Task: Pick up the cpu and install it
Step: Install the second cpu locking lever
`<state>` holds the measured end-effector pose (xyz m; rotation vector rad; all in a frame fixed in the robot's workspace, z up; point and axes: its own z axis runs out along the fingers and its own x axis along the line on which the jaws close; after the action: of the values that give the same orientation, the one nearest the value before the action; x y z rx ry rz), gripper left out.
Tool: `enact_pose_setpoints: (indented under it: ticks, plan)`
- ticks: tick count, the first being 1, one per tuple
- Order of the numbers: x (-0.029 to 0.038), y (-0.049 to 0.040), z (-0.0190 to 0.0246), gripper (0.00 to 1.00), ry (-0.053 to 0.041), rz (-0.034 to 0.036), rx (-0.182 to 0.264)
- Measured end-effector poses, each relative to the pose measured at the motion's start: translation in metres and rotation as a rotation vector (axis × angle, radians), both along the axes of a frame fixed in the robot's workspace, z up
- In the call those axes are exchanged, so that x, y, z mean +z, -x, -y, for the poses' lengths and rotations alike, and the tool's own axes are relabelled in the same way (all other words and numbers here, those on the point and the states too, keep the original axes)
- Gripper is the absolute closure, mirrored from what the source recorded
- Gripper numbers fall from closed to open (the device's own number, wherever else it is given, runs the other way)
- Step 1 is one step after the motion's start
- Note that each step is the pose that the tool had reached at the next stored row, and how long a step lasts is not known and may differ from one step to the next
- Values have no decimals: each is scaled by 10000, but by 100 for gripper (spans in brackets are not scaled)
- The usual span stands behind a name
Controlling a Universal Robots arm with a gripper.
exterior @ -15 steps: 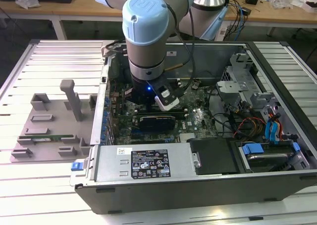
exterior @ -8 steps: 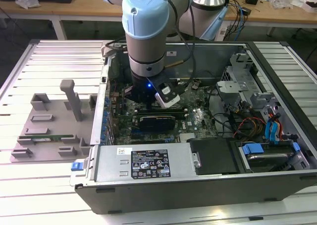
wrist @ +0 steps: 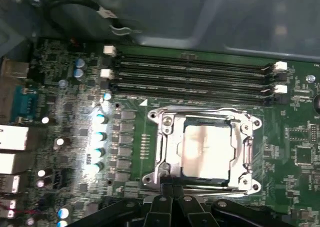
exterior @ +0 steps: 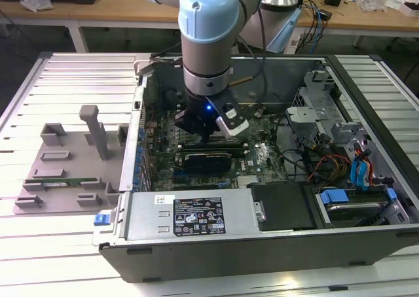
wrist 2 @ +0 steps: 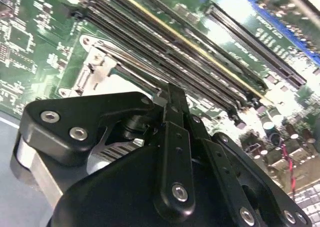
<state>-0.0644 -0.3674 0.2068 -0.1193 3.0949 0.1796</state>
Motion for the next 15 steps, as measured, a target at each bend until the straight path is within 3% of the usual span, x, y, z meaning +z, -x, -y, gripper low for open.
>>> enact_pose_setpoints:
  ticks: [1, 5, 8, 11, 12, 15]
  plan:
    - [1, -49, -43, 89, 166, -41, 1]
    - [0, -147, -134, 89, 488, -104, 0]
    - [1, -193, -175, 89, 611, -133, 0]
    - [1, -262, -249, 89, 772, -156, -1]
    - [14, -269, -275, 89, 786, -156, -1]
    - [87, -270, -316, 89, 953, -156, -2]
